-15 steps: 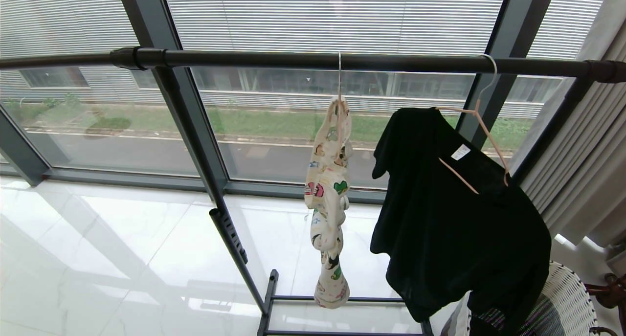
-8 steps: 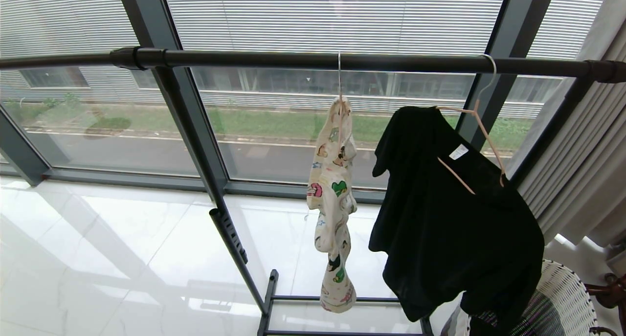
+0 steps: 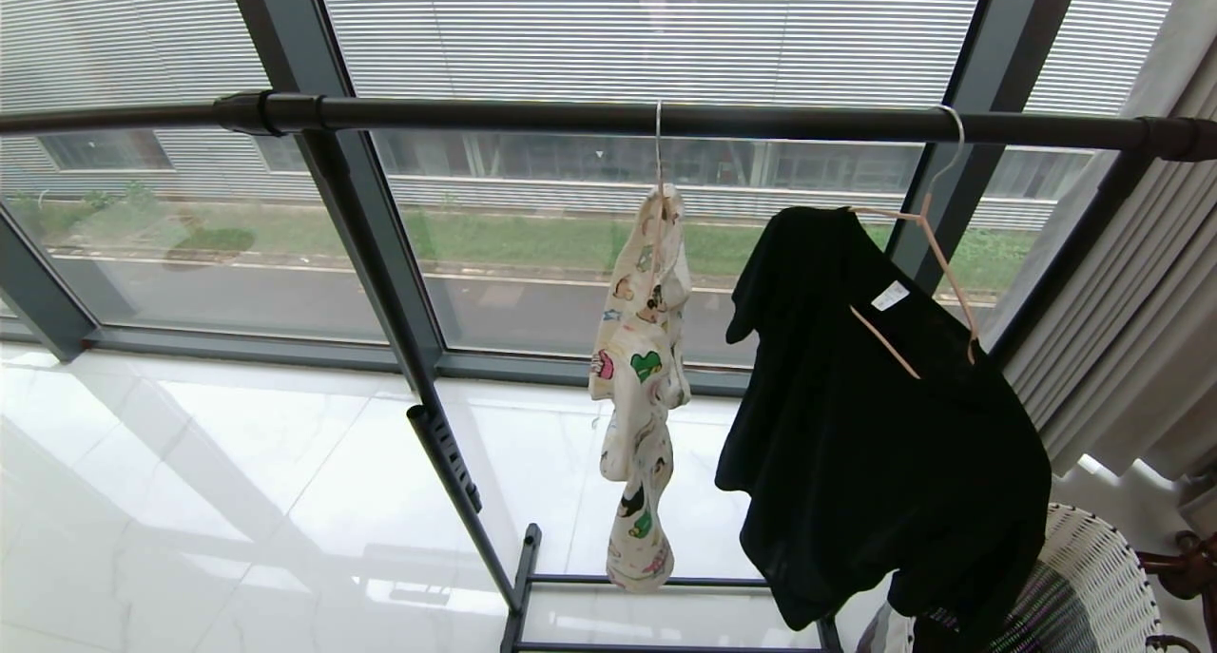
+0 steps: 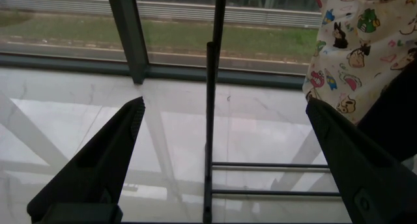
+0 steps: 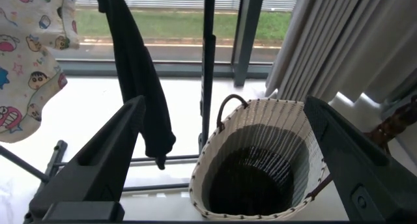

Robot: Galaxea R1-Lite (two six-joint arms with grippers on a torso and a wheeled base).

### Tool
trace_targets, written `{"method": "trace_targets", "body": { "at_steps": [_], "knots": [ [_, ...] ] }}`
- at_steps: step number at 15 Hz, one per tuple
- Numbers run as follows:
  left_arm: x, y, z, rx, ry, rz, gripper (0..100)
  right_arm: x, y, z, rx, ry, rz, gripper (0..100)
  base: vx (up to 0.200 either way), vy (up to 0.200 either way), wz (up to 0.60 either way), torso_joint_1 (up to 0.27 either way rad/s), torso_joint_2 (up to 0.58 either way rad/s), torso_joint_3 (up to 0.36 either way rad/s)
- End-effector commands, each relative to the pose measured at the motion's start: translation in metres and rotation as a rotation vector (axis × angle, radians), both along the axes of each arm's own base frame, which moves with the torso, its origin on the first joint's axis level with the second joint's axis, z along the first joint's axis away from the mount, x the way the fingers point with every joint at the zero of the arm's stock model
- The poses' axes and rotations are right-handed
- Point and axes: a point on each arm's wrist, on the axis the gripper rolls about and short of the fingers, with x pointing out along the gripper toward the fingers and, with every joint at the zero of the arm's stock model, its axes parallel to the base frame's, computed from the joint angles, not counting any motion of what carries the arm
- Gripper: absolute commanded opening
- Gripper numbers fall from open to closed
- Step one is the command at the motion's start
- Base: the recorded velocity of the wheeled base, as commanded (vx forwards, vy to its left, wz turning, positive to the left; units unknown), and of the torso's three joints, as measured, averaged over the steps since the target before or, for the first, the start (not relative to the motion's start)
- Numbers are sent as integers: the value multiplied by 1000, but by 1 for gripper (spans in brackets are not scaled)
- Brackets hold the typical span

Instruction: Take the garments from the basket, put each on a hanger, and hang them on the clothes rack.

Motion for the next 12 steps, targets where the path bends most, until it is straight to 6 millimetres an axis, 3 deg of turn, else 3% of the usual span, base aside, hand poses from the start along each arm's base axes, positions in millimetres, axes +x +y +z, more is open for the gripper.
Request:
{"method": "trace_targets", "body": {
  "at_steps": [1,12],
  "knots": [
    [0,0,0,1,0,0,100,0,0,0,-1,1,2,100,0,0,0,0,0,0],
    [0,0,0,1,0,0,100,0,0,0,-3,1,0,100,0,0,0,0,0,0]
  ]
}}
